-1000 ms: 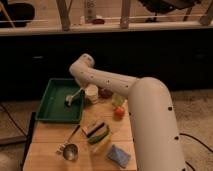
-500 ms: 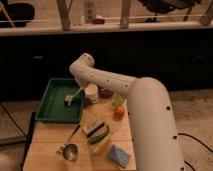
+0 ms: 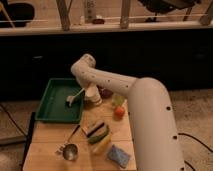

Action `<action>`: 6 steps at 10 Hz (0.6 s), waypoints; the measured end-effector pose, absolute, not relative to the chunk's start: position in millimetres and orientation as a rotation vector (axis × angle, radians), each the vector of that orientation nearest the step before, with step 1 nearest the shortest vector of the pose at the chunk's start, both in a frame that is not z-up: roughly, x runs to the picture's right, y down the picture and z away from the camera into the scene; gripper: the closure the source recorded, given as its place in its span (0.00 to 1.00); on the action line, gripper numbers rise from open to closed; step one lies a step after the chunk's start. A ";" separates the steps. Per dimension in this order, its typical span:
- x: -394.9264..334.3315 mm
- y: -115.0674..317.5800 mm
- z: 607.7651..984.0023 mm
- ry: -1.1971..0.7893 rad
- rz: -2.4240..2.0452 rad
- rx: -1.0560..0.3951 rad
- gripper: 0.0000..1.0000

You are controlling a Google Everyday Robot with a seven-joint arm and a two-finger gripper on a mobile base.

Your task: Wipe tray with brush

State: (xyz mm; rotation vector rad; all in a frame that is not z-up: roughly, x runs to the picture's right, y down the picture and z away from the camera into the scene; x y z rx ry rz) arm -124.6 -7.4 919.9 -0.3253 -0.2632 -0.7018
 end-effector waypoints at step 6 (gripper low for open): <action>-167.2 -17.5 905.1 -0.289 -0.822 -0.304 0.98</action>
